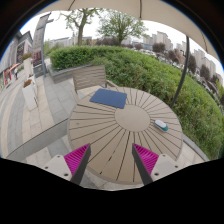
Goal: Arrange mouse
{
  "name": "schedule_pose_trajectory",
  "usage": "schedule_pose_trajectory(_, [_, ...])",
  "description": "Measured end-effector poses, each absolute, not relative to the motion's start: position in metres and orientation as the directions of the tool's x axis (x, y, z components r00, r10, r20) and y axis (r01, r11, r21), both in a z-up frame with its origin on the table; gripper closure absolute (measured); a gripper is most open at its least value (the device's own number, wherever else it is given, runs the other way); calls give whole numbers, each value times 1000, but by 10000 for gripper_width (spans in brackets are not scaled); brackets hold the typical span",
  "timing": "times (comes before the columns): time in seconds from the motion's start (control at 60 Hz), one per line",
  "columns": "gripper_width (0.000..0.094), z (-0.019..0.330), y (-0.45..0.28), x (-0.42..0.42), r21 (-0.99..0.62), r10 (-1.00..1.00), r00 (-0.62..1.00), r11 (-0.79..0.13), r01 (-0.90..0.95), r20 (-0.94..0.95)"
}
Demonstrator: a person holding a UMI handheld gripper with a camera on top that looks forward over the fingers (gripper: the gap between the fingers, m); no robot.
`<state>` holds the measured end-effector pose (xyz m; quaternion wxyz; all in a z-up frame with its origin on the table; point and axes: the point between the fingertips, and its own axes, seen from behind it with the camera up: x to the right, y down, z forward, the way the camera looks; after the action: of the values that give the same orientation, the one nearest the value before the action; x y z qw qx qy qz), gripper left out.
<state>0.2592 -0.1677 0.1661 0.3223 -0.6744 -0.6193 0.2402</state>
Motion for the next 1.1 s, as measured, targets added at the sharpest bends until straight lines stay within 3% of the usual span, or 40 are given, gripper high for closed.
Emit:
schedule_pose_trajectory(0.1, [86,164,-159,269,-720,978,187,-65,691,90])
schedule_pose_trajectory(0.317, [84,149,-57,279,-735,932,345,-154,660,115])
schedule_pose_trajectory(0.617, [82,116,52,274,-793,874,466,-184,581,139])
schedule_pose_trajectory(0.833, [84,82,109,233,-845,866,493,-202,496,83])
schedule_pose_trajectory(1.1, [85,25,156,163,-827,892,449,-207,523,61])
